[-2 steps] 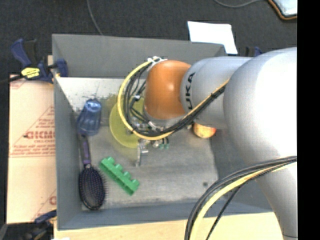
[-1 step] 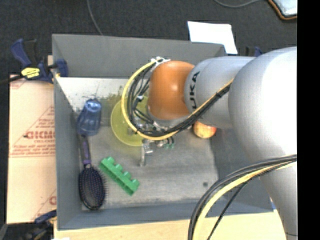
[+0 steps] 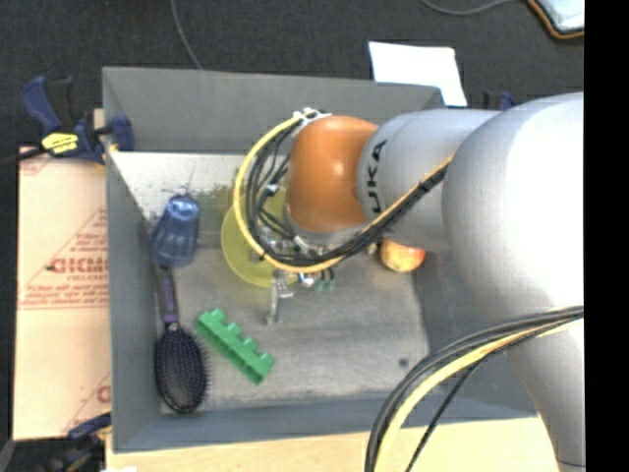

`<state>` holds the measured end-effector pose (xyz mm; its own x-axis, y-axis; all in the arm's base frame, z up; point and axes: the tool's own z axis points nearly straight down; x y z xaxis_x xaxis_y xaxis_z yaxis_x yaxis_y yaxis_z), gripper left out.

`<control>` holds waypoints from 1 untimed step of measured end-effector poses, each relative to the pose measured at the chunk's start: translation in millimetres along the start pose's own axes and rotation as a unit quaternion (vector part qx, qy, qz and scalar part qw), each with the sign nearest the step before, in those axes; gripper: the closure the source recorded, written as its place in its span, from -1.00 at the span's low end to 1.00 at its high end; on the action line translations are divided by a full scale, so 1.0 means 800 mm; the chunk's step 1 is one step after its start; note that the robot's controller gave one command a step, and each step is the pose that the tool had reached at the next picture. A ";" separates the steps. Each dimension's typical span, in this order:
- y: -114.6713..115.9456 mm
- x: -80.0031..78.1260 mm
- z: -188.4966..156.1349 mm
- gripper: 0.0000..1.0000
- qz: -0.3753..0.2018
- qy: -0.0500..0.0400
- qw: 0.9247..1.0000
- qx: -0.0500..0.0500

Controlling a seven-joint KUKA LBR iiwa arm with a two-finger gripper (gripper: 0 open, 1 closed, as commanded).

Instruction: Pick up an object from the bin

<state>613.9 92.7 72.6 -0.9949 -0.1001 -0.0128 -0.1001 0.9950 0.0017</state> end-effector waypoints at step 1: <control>-0.008 0.003 0.000 -1.00 -0.026 -0.001 1.000 0.003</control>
Offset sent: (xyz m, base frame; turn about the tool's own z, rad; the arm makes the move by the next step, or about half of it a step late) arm -0.0002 -0.0007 0.0000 -0.0055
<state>612.3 86.3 72.8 -0.9883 -0.1522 -0.0138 -0.1521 0.9883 -0.0048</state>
